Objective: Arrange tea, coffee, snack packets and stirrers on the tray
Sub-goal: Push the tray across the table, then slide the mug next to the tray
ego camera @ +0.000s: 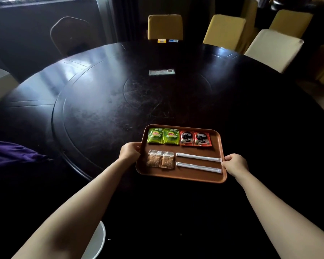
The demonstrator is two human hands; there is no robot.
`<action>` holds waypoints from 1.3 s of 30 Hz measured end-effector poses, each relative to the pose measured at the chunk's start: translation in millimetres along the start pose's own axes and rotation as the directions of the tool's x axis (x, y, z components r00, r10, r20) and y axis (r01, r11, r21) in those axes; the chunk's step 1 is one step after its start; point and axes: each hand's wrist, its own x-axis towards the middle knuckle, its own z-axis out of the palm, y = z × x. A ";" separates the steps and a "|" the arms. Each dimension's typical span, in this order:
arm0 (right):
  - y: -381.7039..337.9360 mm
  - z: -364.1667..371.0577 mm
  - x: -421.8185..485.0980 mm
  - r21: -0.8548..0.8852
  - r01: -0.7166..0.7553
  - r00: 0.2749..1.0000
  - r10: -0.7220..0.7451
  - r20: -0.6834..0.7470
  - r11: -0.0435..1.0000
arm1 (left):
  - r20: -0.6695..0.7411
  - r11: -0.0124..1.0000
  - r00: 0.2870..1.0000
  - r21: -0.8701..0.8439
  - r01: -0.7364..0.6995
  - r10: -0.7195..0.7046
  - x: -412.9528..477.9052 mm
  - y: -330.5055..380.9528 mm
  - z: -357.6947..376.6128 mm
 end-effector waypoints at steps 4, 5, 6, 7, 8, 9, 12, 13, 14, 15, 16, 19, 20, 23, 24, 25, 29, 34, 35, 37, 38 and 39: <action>-12.2 0.2 -16.0 -0.075 0.002 0.999 -0.006 -0.054 0.997 | 0.123 0.998 0.992 0.065 -0.007 -0.001 -3.6 -13.4 -13.0; -16.5 1.4 -22.2 -0.101 0.026 0.995 -0.035 -0.090 0.995 | 0.158 0.998 0.987 0.065 -0.012 0.001 -5.4 -17.3 -17.9; -21.7 3.9 -29.8 -0.122 0.076 0.990 -0.090 -0.112 0.990 | 0.171 0.997 0.985 0.069 -0.018 0.006 -7.0 -22.4 -23.6; -28.1 6.6 -40.2 -0.127 0.147 0.981 -0.161 -0.111 0.981 | 0.158 0.996 0.987 0.082 -0.027 0.014 -9.8 -27.9 -29.9; -34.1 10.7 -52.7 -0.120 0.236 0.964 -0.247 -0.095 0.964 | 0.126 0.994 0.992 0.103 -0.037 0.024 -13.0 -34.5 -36.8; -39.7 16.1 -66.3 -0.109 0.338 0.936 -0.345 -0.062 0.935 | 0.085 0.991 0.996 0.125 -0.048 0.038 -17.2 -41.6 -44.4; -51.4 40.0 -113.9 -0.041 0.612 0.784 -0.600 0.159 0.790 | -0.015 0.981 0.998 0.183 -0.064 0.068 -35.5 -68.9 -67.9; -53.1 49.4 -130.8 -0.015 0.675 0.716 -0.650 0.254 0.738 | -0.047 0.979 0.996 0.191 -0.069 0.079 -42.9 -81.4 -75.4; -54.1 59.5 -147.4 0.017 0.716 0.651 -0.675 0.347 0.698 | -0.073 0.980 0.993 0.186 -0.073 0.088 -51.2 -95.6 -82.5; -54.8 69.5 -163.9 0.055 0.744 0.585 -0.688 0.429 0.666 | -0.095 0.978 0.990 0.191 -0.081 0.100 -60.1 -110.0 -89.2; -54.6 78.7 -180.2 0.088 0.762 0.522 -0.689 0.503 0.641 | -0.115 0.973 0.987 0.212 -0.086 0.112 -69.2 -124.2 -95.3; -48.4 107.9 -218.0 0.137 0.791 0.368 -0.642 0.672 0.596 | -0.167 0.949 0.972 0.295 -0.113 0.167 -94.2 -167.2 -108.7; -45.4 117.4 -226.7 0.133 0.802 0.329 -0.616 0.716 0.582 | -0.181 0.940 0.968 0.323 -0.110 0.175 -100.7 -182.2 -111.6; -37.8 140.6 -245.5 0.146 0.821 0.229 -0.552 0.802 0.552 | -0.218 0.951 0.972 0.310 -0.013 0.084 -117.0 -223.2 -115.1; -35.6 146.2 -249.8 0.148 0.822 0.211 -0.535 0.818 0.550 | -0.222 0.953 0.974 0.301 0.028 0.042 -122.3 -233.3 -114.7; -33.9 150.6 -252.9 0.148 0.822 0.201 -0.522 0.829 0.550 | -0.218 0.948 0.976 0.310 0.065 0.005 -127.2 -241.8 -113.7; -28.3 158.5 -254.5 0.167 0.770 0.224 -0.506 0.833 0.616 | -0.142 0.875 0.985 0.459 0.156 -0.101 -141.5 -267.4 -103.2; -24.9 160.7 -254.4 0.156 0.767 0.243 -0.507 0.827 0.622 | -0.151 0.838 0.983 0.520 0.167 -0.103 -144.2 -275.3 -86.3; -23.9 161.0 -254.4 0.156 0.764 0.252 -0.512 0.821 0.626 | -0.156 0.830 0.983 0.532 0.167 -0.098 -145.1 -275.5 -83.9; -22.3 161.0 -254.4 0.160 0.755 0.275 -0.529 0.803 0.636 | -0.161 0.818 0.983 0.551 0.165 -0.090 -146.4 -277.2 -81.2; -21.7 160.7 -255.0 0.153 0.755 0.295 -0.538 0.790 0.638 | -0.163 0.814 0.983 0.556 0.165 -0.087 -146.9 -278.1 -80.6; -21.6 160.2 -255.6 0.152 0.763 0.306 -0.558 0.771 0.628 | -0.166 0.811 0.983 0.561 0.164 -0.084 -147.1 -278.8 -80.1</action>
